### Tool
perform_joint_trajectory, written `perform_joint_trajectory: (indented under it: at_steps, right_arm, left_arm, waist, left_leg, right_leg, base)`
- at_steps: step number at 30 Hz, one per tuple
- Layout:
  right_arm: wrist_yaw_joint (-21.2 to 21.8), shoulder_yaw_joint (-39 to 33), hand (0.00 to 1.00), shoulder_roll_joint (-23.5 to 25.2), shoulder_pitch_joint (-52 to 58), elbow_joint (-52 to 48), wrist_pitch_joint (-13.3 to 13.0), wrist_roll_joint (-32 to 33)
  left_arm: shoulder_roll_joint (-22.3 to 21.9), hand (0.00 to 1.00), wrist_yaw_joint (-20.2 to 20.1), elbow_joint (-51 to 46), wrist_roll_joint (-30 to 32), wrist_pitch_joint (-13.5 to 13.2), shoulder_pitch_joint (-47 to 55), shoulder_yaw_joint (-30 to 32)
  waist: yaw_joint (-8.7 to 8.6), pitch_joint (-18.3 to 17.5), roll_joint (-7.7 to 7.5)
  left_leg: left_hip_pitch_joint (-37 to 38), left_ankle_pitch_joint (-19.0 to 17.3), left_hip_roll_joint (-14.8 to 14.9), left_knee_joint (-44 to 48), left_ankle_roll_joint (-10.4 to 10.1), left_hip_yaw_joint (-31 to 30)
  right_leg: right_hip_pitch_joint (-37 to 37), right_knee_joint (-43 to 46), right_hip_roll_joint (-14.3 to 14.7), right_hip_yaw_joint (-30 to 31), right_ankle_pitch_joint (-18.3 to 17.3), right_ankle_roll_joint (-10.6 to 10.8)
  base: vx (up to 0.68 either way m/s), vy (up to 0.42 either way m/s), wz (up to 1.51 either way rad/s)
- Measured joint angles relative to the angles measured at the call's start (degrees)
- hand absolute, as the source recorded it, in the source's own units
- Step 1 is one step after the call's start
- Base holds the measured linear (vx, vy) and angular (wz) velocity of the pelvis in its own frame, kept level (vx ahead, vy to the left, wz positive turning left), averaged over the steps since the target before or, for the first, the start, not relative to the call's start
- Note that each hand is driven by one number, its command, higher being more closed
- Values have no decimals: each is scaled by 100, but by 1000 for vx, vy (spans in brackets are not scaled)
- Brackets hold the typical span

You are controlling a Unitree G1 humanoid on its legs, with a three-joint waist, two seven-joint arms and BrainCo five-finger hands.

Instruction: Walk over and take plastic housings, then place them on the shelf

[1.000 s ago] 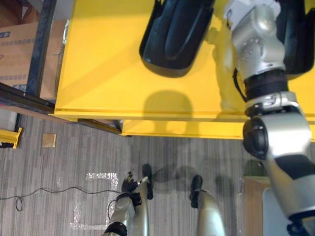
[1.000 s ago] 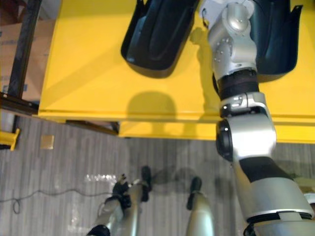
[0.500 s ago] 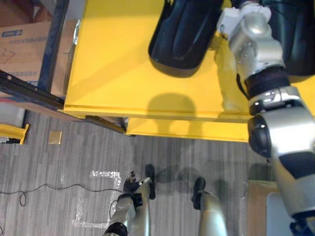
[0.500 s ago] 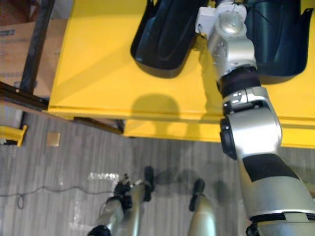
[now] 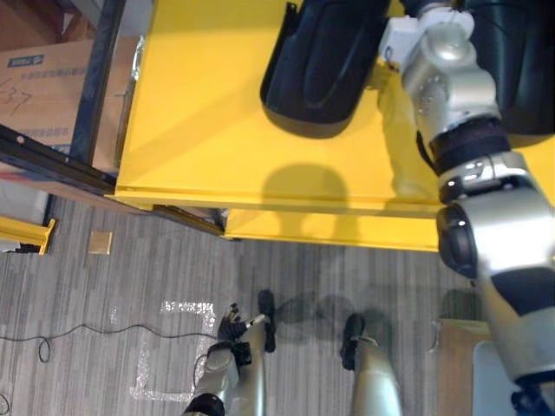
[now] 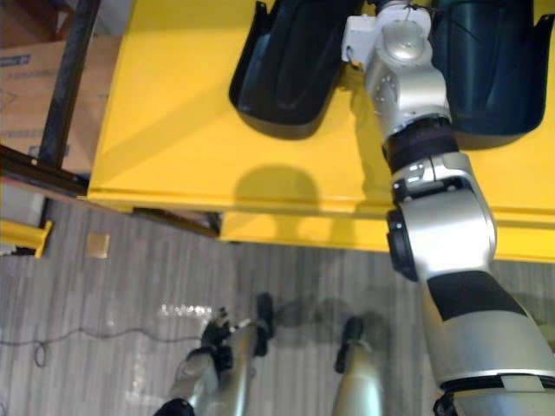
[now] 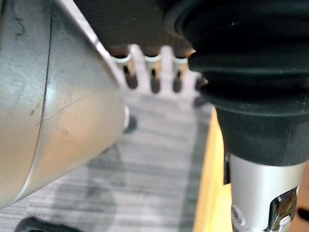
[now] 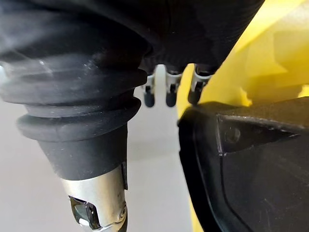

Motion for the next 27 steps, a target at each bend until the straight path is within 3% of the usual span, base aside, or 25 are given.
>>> perform_joint_trajectory:
  at_steps: [21,27]
  right_arm:
    - [-18,-187,0,-6,0,-190,-25,128]
    - [-4,-191,0,-47,-1,-302,-164,241]
  left_arm:
    - [1,0,29,-52,-1,-26,99,5]
    - [1,0,42,-52,-1,-55,110,22]
  waist:
    - [12,1,1]
    - [16,1,1]
  left_leg:
    - [4,110,-89,-149,14,-59]
    - [5,110,-115,-135,14,-84]
  right_leg:
    - [-23,17,-53,-24,-2,1]
    - [-23,94,-84,-31,-78,16]
  base:
    - [5,-3,2]
    - [11,-8,3]
